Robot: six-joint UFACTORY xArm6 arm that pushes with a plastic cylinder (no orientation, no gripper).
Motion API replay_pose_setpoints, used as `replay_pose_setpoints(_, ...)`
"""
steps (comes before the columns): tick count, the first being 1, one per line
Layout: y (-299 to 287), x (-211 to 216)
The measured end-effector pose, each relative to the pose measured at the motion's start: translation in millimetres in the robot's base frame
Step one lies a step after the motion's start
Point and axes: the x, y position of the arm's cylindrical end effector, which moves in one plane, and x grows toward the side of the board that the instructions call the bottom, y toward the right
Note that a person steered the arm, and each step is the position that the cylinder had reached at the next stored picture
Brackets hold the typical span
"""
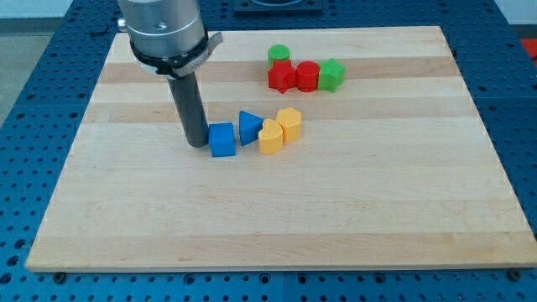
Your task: Move your arm towards the blue triangle
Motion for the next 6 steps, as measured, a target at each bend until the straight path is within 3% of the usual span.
replay_pose_setpoints(3, 32, 3)
replay_pose_setpoints(4, 1, -7)
replay_pose_setpoints(6, 17, -46)
